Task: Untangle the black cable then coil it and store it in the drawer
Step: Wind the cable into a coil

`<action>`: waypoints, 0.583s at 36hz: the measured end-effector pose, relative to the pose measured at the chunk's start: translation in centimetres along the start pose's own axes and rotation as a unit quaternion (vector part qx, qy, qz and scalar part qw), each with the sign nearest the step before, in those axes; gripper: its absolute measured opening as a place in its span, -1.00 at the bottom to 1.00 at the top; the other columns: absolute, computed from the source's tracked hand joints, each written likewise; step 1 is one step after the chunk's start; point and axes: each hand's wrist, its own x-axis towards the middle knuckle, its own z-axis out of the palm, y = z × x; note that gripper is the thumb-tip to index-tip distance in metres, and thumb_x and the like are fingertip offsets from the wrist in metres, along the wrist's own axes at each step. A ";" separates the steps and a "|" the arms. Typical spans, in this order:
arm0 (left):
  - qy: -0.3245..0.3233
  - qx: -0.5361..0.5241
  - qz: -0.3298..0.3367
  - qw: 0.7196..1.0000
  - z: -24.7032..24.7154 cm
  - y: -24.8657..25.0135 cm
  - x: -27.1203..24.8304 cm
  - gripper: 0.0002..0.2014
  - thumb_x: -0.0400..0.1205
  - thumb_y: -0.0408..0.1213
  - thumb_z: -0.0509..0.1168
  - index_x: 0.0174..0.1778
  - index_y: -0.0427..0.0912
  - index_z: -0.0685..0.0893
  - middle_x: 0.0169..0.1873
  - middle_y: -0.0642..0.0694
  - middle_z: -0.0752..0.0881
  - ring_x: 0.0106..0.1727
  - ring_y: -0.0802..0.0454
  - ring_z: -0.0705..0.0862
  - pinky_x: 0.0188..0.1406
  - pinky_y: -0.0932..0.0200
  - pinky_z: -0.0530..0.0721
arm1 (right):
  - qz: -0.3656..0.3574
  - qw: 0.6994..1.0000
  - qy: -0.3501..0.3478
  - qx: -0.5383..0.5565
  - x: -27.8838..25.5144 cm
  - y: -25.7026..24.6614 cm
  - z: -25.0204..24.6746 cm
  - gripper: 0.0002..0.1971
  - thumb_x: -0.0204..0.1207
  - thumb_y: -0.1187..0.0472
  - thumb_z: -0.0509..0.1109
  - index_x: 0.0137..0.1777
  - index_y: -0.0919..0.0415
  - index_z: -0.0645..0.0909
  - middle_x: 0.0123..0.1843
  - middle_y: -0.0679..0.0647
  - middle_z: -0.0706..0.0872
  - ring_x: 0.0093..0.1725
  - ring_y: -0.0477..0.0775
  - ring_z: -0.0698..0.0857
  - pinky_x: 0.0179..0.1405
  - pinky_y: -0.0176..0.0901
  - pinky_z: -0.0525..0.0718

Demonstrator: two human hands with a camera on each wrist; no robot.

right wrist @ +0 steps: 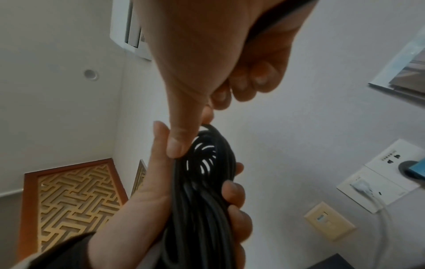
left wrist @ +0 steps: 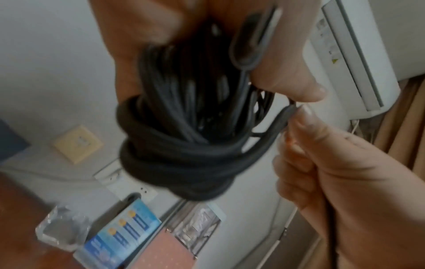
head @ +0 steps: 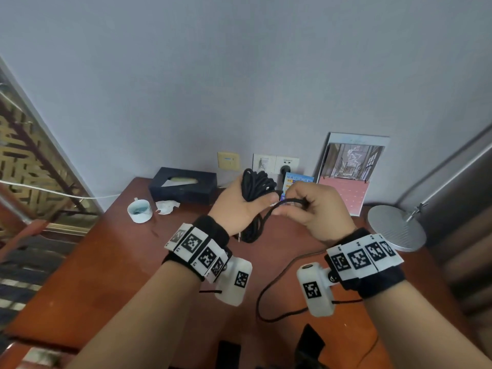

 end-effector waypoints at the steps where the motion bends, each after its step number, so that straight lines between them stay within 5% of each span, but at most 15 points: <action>1: -0.032 -0.009 0.005 0.999 0.2 0.1 -0.2 -0.31 0.26 0.42 0.38 0.18 0.05 0.52 -0.03 0.25 0.64 0.02 0.35 0.61 0.00 0.40 0.48 | 0.015 1.000 0.015 -0.012 0.1 0.1 0.0 -0.68 0.25 -0.18 0.56 -0.38 -0.08 0.48 -0.47 -0.25 0.58 -0.47 -0.20 0.48 -0.46 -0.21 0.47; 3: -0.085 -0.035 0.024 0.995 0.7 -0.3 -0.3 -0.21 0.22 0.56 0.30 0.15 0.01 0.58 -0.10 0.20 0.66 -0.03 0.34 0.63 0.04 0.38 0.53 | 0.043 0.998 0.033 -0.016 0.2 0.1 0.1 -0.58 0.15 -0.24 0.57 -0.40 -0.11 0.38 -0.50 -0.25 0.53 -0.50 -0.18 0.42 -0.50 -0.36 0.34; 5: -0.123 -0.052 0.026 0.991 1.1 -0.9 -0.2 -0.26 0.27 0.51 0.36 0.12 -0.03 0.60 -0.12 0.14 0.66 0.00 0.17 0.65 0.17 0.15 0.60 | 0.074 0.996 0.040 -0.004 0.3 -0.1 0.1 -0.54 0.04 -0.30 0.55 -0.41 -0.06 0.38 -0.54 -0.16 0.46 -0.51 -0.16 0.36 -0.50 -0.29 0.33; 8: -0.178 -0.062 0.013 0.982 1.4 -0.9 -0.2 -0.43 0.26 0.16 0.63 0.10 0.04 0.65 -0.02 0.04 0.69 0.10 0.05 0.67 0.28 -0.15 0.61 | 0.110 0.993 0.033 0.020 0.4 -0.2 0.2 -0.51 0.02 -0.08 0.70 -0.43 0.03 0.39 -0.50 -0.10 0.42 -0.47 -0.11 0.33 -0.45 -0.11 0.36; 11: -0.207 -0.083 0.013 0.975 1.6 0.0 -0.4 -0.61 0.31 -0.23 0.61 0.04 -0.07 0.72 -0.11 -0.03 0.70 -0.06 0.09 0.68 0.13 -0.07 0.66 | 0.121 0.992 0.022 0.040 0.6 -0.2 0.3 -0.52 0.04 0.08 0.74 -0.43 0.14 0.41 -0.50 -0.07 0.39 -0.46 -0.06 0.31 -0.44 -0.09 0.34; 14: -0.204 -0.092 -0.014 0.975 1.4 0.0 -0.4 -0.65 0.38 -0.31 0.52 0.06 -0.29 0.69 -0.16 -0.08 0.70 -0.09 0.08 0.67 0.15 -0.12 0.64 | 0.126 0.991 0.014 0.051 0.9 -0.2 0.6 -0.50 0.06 0.09 0.74 -0.41 0.23 0.40 -0.48 0.00 0.39 -0.45 -0.03 0.31 -0.45 -0.10 0.32; 18: -0.170 -0.143 -0.056 0.973 1.5 0.0 -0.7 -0.94 0.54 -0.32 0.43 -0.20 -0.07 0.72 -0.39 0.14 0.71 -0.23 0.17 0.68 0.00 0.07 0.62 | 0.120 0.985 0.024 0.122 1.3 -0.2 1.1 -0.59 0.24 0.11 0.65 -0.36 0.20 0.41 -0.46 0.07 0.38 -0.44 -0.04 0.32 -0.43 -0.15 0.32; 21: -0.118 -0.240 -0.125 0.955 1.6 -0.3 -0.8 -0.81 0.48 -0.19 0.45 -0.12 -0.23 0.70 -0.42 -0.04 0.64 -0.30 -0.04 0.64 -0.04 -0.11 0.63 | 0.104 0.987 0.036 0.120 1.3 -0.2 0.8 -0.80 0.48 0.17 0.49 -0.25 0.14 0.50 -0.45 -0.03 0.45 -0.47 -0.14 0.40 -0.43 -0.26 0.40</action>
